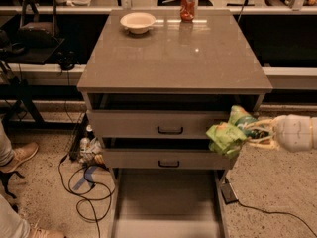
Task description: Pick green rice chip bag from bottom drawer and place on counter
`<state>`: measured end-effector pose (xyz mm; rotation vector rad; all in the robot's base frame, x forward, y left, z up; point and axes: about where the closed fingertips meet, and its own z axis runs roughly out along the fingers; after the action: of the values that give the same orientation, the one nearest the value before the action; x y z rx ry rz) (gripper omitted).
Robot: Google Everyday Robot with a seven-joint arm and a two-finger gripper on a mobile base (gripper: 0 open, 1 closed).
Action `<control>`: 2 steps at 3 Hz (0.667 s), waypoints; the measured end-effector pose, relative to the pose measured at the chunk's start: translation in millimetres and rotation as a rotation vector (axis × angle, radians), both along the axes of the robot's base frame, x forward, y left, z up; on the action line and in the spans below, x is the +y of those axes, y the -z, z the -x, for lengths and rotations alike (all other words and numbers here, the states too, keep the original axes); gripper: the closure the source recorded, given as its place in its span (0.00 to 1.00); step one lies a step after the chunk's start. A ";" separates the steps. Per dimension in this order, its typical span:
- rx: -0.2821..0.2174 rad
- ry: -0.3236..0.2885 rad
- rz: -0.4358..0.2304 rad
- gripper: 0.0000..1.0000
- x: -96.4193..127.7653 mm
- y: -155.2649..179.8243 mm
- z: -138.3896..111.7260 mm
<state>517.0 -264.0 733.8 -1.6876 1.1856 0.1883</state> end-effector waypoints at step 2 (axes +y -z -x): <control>-0.314 0.008 -0.007 1.00 -13.3 -198.2 -2.5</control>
Offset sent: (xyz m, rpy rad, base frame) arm 0.0043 -0.0149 0.3241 0.0426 -0.5079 -0.0179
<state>519.5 -277.3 932.0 -1.6353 0.9548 -0.0759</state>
